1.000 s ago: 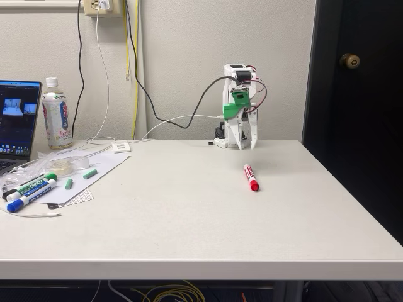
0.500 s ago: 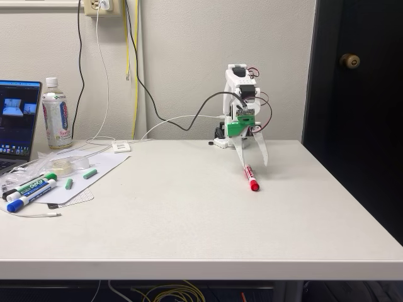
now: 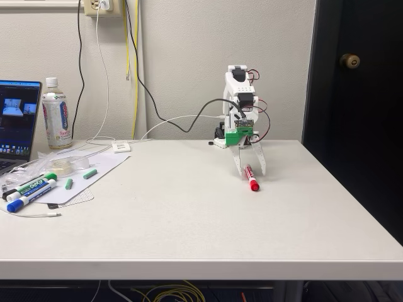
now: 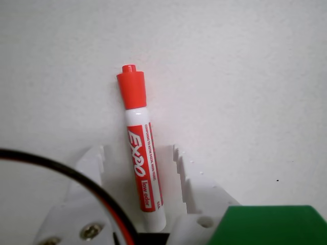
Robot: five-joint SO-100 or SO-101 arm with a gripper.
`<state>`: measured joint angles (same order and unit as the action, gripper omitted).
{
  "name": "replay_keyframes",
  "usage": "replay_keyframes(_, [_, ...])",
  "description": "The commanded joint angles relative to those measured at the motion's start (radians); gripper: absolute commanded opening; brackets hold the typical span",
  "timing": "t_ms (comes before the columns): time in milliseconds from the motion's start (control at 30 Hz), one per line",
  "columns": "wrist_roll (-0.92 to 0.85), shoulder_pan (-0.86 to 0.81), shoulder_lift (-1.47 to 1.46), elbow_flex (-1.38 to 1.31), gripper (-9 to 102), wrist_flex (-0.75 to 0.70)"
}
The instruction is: Pick up the red marker.
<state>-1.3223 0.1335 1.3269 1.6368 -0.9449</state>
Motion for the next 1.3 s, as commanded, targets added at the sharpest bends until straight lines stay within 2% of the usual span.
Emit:
replay_keyframes(0, [-0.015, -0.009, -0.005, -0.044, 33, 0.021])
replay_keyframes(467, [0.011, 0.021, -0.058, -0.044, 28, 0.046])
replay_keyframes(1033, [0.044, 0.031, -0.049, -0.037, 8, 0.077])
replay_keyframes(1267, [0.051, 0.031, -0.038, -0.037, 5, 0.067])
